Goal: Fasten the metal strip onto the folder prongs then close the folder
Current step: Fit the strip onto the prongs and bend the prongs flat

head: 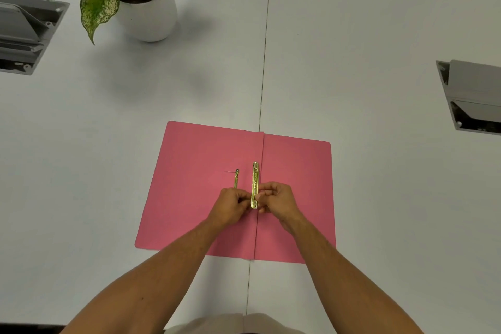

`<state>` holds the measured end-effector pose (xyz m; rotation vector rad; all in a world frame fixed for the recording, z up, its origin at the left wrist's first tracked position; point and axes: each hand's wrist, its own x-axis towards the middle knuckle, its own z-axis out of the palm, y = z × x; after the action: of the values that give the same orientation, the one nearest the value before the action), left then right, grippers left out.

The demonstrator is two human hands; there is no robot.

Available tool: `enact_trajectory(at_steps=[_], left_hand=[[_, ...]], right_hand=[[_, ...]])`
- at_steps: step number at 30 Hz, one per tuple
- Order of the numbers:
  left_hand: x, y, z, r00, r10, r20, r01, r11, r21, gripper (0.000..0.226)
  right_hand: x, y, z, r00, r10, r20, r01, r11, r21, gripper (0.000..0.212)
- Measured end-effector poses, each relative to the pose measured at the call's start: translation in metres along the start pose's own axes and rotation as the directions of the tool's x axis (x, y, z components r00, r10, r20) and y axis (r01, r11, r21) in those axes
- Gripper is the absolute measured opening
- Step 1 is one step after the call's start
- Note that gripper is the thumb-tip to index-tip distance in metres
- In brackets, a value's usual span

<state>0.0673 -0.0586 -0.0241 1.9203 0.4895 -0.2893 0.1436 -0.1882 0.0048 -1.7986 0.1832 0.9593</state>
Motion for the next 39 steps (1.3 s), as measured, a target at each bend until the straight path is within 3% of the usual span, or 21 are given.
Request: enact_trajectory(at_steps=[8,15,19,21,25,32,36,39], left_hand=[[0.006,-0.001,0.001,0.994,0.011,-0.113,-0.012,1.0,-0.001,0.02],[0.01,-0.009,0.003,0.987,0.153,-0.041,-0.135,0.949,0.284,0.037],[0.014,-0.009,0.003,0.988,0.151,0.016,-0.143,0.889,0.434,0.045],[0.016,-0.009,0.003,0.989,0.142,0.032,-0.141,0.877,0.46,0.045],[0.019,-0.008,0.004,0.991,0.12,0.06,-0.134,0.856,0.5,0.036],[0.026,-0.008,0.006,0.994,0.11,0.027,-0.109,0.864,0.491,0.026],[0.027,-0.008,0.006,0.991,0.131,0.017,-0.12,0.843,0.524,0.025],[0.027,-0.009,0.007,0.986,0.166,0.002,-0.14,0.824,0.549,0.025]], right_hand=[[0.002,0.012,0.001,0.999,0.008,-0.033,-0.01,0.999,-0.052,0.021],[0.005,0.019,0.005,0.998,-0.001,-0.063,-0.006,0.994,-0.105,0.017],[0.007,0.021,0.006,0.995,-0.019,-0.098,0.004,0.988,-0.153,0.022],[0.009,0.021,0.007,0.993,-0.028,-0.115,0.004,0.979,-0.202,0.024],[0.014,0.022,0.004,0.983,-0.099,-0.157,0.013,0.88,-0.474,0.019],[0.026,0.023,-0.004,0.988,-0.112,-0.104,0.046,0.866,-0.497,0.018],[0.034,0.01,-0.008,0.964,-0.228,-0.136,0.128,0.848,-0.514,0.01],[0.044,-0.007,-0.009,0.925,-0.367,-0.099,0.249,0.782,-0.571,0.016]])
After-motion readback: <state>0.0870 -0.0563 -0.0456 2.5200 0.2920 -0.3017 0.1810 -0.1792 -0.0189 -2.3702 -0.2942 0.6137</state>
